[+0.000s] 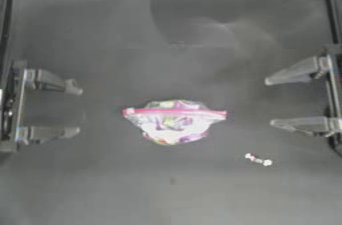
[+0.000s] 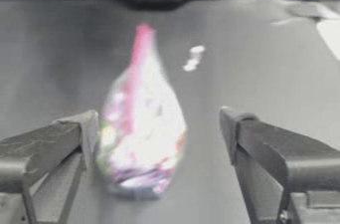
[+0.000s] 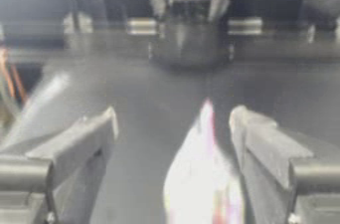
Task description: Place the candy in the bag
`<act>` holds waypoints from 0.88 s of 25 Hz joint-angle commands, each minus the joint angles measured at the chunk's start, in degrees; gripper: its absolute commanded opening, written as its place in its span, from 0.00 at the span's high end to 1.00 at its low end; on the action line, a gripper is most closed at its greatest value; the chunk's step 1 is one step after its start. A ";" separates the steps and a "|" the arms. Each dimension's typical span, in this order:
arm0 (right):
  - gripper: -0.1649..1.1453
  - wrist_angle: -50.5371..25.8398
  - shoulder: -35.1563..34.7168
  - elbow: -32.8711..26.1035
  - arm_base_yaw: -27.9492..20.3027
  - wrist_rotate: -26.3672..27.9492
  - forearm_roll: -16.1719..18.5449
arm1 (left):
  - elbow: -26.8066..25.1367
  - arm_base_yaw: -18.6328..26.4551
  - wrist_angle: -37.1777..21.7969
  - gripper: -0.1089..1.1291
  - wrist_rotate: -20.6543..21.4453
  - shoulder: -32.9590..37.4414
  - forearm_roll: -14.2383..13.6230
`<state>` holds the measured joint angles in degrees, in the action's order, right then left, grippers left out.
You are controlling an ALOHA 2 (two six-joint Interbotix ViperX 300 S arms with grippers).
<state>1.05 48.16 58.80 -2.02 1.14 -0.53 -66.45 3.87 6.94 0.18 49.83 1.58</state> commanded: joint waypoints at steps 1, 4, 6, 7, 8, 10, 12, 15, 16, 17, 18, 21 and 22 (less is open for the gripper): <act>0.13 -7.03 -4.66 -6.59 -1.05 -0.09 -0.26 | 1.05 1.49 -0.09 0.10 0.00 -2.64 0.88; 0.13 -12.04 -9.67 -11.43 -1.76 -0.09 0.00 | 1.05 1.58 -0.44 0.10 0.26 -4.48 0.88; 0.13 -15.73 -13.18 -14.85 -2.20 -0.09 0.26 | 0.88 1.58 -0.62 0.10 0.35 -5.01 0.62; 0.13 -17.58 -15.03 -16.70 -2.37 -0.09 0.35 | 0.62 1.58 -0.62 0.10 0.35 -5.01 0.62; 0.13 -19.34 -16.88 -18.54 -2.37 -0.18 0.62 | 0.26 1.58 -0.62 0.10 0.44 -4.83 0.53; 0.13 -22.50 -20.13 -21.97 -2.37 -0.26 1.85 | -0.26 1.58 -0.62 0.10 0.44 -4.57 0.44; 0.15 -25.40 -23.64 -25.75 -2.37 -0.35 2.55 | -0.79 1.58 -0.62 0.10 0.53 -4.39 0.09; 0.15 -28.65 -28.04 -30.41 -2.55 -0.53 2.81 | -1.58 1.58 -0.18 0.10 1.05 -4.13 -0.35; 0.15 -29.79 -29.44 -31.90 -2.72 -0.62 2.81 | -1.76 1.58 0.00 0.10 1.32 -4.13 -0.35; 0.15 -30.76 -30.76 -33.40 -2.81 -0.70 2.90 | -2.02 1.58 0.18 0.10 1.41 -4.04 -0.35; 0.15 -31.73 -32.08 -34.89 -2.90 -0.97 2.99 | -2.29 1.58 0.53 0.10 1.58 -3.96 -0.35; 0.15 -33.84 -35.86 -39.46 -2.99 -2.02 3.16 | -3.16 1.58 1.41 0.10 1.67 -3.52 -0.35; 0.15 -34.28 -36.91 -40.69 -2.99 -2.37 3.16 | -3.60 1.58 1.93 0.10 1.67 -3.43 -0.35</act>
<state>-32.78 11.60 21.45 -4.92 -0.97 2.46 -70.22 5.45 7.73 1.76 45.97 1.32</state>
